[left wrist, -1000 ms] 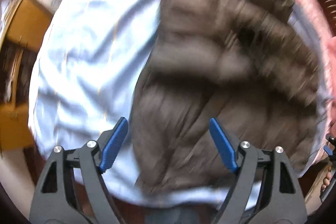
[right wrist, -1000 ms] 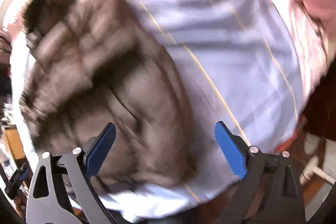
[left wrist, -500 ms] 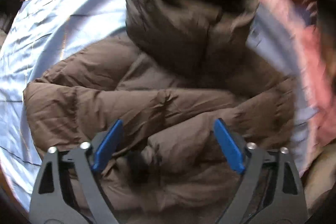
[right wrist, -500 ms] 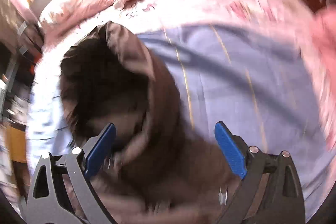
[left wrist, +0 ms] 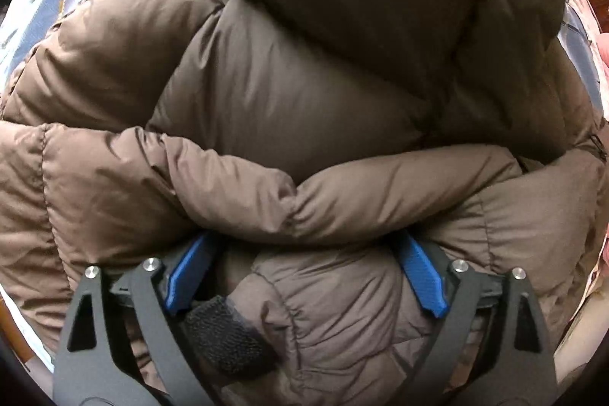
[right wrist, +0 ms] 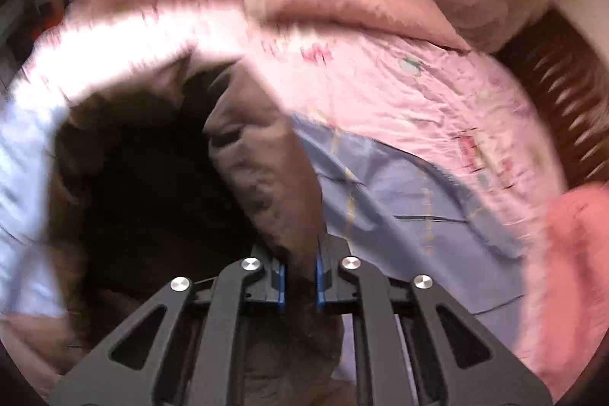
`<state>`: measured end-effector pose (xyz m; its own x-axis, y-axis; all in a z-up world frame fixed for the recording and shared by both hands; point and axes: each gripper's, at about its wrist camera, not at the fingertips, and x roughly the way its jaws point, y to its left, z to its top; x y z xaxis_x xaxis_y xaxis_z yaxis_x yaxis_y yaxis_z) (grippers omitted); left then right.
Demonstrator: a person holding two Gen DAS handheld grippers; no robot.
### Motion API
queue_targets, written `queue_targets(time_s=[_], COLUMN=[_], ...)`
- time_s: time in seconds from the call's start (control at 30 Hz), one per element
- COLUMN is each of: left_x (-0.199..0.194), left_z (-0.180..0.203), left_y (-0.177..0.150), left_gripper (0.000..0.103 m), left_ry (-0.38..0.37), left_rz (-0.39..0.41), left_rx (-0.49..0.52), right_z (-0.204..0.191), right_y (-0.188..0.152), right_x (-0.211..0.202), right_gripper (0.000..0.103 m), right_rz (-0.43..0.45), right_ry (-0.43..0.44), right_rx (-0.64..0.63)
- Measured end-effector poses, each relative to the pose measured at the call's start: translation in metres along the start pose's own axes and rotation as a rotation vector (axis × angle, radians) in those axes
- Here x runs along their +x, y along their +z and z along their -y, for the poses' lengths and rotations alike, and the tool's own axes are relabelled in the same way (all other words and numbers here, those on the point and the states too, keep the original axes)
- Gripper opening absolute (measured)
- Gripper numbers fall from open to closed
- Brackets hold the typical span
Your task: Fold large clothes
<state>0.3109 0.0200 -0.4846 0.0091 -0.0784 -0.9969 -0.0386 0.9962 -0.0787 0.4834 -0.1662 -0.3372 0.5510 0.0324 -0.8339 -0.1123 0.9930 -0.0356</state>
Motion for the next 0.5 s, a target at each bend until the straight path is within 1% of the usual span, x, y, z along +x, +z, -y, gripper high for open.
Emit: queue_targets(time_s=[0.03, 0.07, 0.1, 0.13, 0.2, 0.23, 0.27, 0.3, 0.33, 0.37, 0.4, 0.43, 0.47, 0.5], left_x=[0.0, 0.001, 0.0, 0.0, -0.003, -0.006, -0.013, -0.018, -0.027, -0.038, -0.049, -0.058, -0.071, -0.09], left_z=[0.0, -0.001, -0.001, -0.002, -0.006, -0.01, -0.018, -0.026, -0.036, -0.052, -0.066, -0.074, -0.084, -0.092], left_y=[-0.001, -0.002, -0.004, -0.006, -0.01, -0.013, -0.02, -0.026, -0.035, -0.05, -0.063, -0.071, -0.081, -0.091], left_gripper=[0.093, 0.093, 0.093, 0.093, 0.093, 0.093, 0.092, 0.09, 0.089, 0.089, 0.089, 0.089, 0.089, 0.089], left_ry=[-0.003, -0.009, -0.012, -0.019, -0.042, -0.068, -0.132, -0.182, -0.249, -0.338, -0.392, -0.413, -0.427, -0.42], left_rz=[0.005, 0.014, 0.018, 0.026, 0.046, 0.064, 0.097, 0.113, 0.127, 0.139, 0.148, 0.157, 0.178, 0.213], left_rx=[-0.002, -0.004, -0.005, -0.007, -0.019, -0.033, -0.058, -0.075, -0.101, -0.151, -0.198, -0.226, -0.256, -0.269], right_z=[0.014, 0.024, 0.039, 0.052, 0.075, 0.084, 0.095, 0.103, 0.109, 0.112, 0.114, 0.116, 0.114, 0.113], right_y=[-0.007, -0.013, -0.027, -0.043, -0.082, -0.099, -0.128, -0.153, -0.178, -0.197, -0.214, -0.235, -0.249, -0.26], right_x=[-0.023, -0.04, -0.065, -0.085, -0.115, -0.123, -0.131, -0.135, -0.136, -0.135, -0.133, -0.126, -0.124, -0.117], right_gripper=[0.011, 0.011, 0.011, 0.011, 0.011, 0.011, 0.011, 0.011, 0.011, 0.011, 0.011, 0.012, 0.012, 0.012], right_rz=[0.063, 0.096, 0.131, 0.155, 0.167, 0.158, 0.123, 0.086, 0.049, 0.017, -0.011, -0.049, -0.07, -0.092], right_ry=[0.089, 0.144, 0.227, 0.287, 0.342, 0.358, 0.377, 0.381, 0.384, 0.391, 0.397, 0.397, 0.395, 0.393], right_rx=[0.047, 0.071, 0.104, 0.129, 0.168, 0.187, 0.217, 0.246, 0.276, 0.303, 0.326, 0.358, 0.38, 0.403])
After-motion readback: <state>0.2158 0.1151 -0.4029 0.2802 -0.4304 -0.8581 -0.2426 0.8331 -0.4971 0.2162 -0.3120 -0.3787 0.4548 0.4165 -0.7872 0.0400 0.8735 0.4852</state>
